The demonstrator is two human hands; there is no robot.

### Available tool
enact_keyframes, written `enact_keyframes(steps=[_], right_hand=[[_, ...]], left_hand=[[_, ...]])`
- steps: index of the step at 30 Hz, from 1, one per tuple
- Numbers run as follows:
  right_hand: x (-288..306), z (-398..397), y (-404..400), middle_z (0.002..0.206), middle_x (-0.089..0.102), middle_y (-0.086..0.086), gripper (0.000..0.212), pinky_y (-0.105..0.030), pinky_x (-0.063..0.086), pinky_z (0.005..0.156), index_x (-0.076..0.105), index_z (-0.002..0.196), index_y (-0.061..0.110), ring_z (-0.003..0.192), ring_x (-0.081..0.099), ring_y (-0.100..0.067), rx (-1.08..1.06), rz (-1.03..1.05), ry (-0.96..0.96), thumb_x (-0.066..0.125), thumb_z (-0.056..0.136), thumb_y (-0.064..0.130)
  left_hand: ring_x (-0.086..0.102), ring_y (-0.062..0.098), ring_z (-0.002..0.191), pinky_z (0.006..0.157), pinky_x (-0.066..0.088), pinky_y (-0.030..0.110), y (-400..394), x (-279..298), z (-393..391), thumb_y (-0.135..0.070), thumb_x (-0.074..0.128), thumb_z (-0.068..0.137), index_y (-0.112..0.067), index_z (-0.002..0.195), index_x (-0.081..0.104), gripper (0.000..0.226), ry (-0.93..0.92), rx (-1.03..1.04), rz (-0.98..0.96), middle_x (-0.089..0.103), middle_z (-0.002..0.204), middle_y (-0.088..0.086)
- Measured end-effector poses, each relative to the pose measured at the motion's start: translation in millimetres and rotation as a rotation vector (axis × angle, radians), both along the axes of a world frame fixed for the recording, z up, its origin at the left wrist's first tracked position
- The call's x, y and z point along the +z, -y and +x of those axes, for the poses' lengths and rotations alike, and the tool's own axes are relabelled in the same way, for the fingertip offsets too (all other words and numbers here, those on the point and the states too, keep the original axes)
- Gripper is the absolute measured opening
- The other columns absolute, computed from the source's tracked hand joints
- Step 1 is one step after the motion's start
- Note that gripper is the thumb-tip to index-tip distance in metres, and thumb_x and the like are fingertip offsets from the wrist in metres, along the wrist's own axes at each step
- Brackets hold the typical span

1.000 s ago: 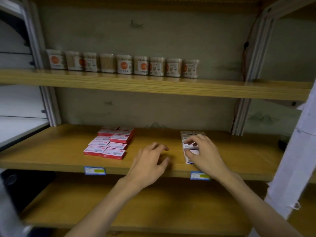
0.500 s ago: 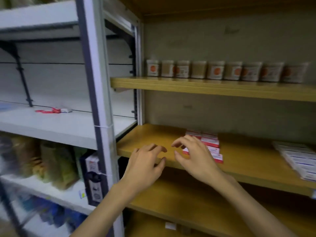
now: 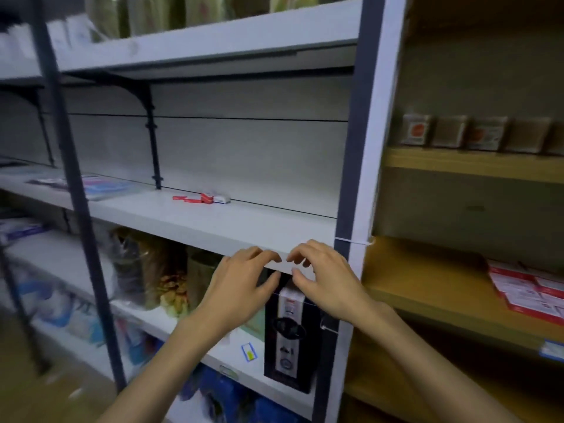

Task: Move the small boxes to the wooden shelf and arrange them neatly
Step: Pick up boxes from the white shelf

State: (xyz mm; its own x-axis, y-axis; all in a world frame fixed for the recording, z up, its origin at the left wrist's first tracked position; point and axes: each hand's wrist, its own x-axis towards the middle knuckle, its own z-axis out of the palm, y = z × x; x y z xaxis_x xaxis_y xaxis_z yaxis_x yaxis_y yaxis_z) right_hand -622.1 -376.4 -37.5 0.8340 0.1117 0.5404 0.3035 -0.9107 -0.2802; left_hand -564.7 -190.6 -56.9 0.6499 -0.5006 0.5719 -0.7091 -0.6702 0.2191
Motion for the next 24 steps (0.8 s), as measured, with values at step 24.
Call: enact_keyframes(steps=[24], right_hand=[[27,353,-153,0.110,0.063,0.009,0.024,-0.031,0.046,0.078,0.065,0.112,0.027,0.100,0.056,-0.013,-0.097,-0.165,-0.108,0.057,0.091,0.033]], left_hand=[[0.056,0.010,0.106,0.094,0.046,0.036,-177,17,356,-0.052,0.040,0.100,-0.034,0.121,0.061,0.035,-0.056,0.148,0.124,0.062,0.121,-0.011]])
